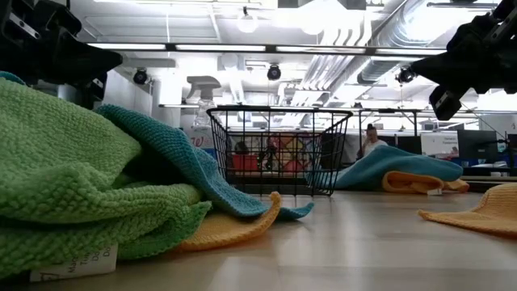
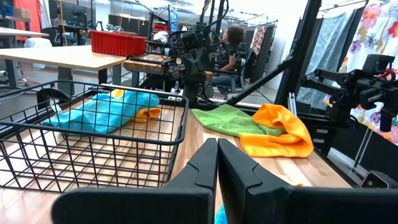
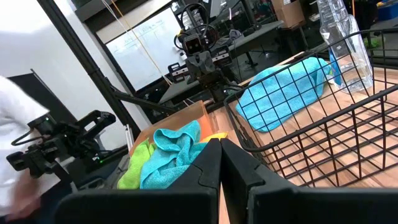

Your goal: Sort microfiber towel by color & place in baskets

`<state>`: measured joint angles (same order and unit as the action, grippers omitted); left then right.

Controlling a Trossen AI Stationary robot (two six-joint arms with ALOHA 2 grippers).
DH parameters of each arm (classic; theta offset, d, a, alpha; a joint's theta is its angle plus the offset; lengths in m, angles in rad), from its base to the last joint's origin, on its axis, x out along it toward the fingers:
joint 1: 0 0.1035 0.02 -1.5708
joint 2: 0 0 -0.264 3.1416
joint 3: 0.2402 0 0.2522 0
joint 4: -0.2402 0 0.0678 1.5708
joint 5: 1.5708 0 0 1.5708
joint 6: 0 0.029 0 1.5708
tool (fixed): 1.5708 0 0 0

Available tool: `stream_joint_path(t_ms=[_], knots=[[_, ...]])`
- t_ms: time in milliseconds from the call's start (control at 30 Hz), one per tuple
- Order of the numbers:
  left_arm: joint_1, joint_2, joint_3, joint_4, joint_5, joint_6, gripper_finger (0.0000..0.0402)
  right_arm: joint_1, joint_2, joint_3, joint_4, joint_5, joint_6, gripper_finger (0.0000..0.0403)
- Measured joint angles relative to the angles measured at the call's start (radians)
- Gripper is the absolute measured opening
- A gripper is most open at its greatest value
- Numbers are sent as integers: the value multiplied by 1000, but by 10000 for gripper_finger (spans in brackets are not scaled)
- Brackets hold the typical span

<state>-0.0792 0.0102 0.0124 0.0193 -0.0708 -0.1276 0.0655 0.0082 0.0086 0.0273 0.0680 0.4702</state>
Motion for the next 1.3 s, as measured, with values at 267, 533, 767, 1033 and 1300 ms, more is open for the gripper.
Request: stream_joint_path(t_ms=[267, 533, 767, 1033, 1300], knots=[[0, 0, 0, 0, 0, 0, 0, 0, 0, 0, 0, 0, 0, 0], [0, 0, 0, 0, 0, 0, 0, 0, 0, 0, 0, 0, 0, 0], [0, 0, 0, 0, 0, 0, 0, 0, 0, 0, 11, 27, -3, 0], [0, 0, 0, 0, 0, 0, 0, -4, 11, 0, 423, 556, 418, 0], [0, 0, 0, 0, 0, 0, 0, -94, 253, 248, 299, 372, 231, 11]])
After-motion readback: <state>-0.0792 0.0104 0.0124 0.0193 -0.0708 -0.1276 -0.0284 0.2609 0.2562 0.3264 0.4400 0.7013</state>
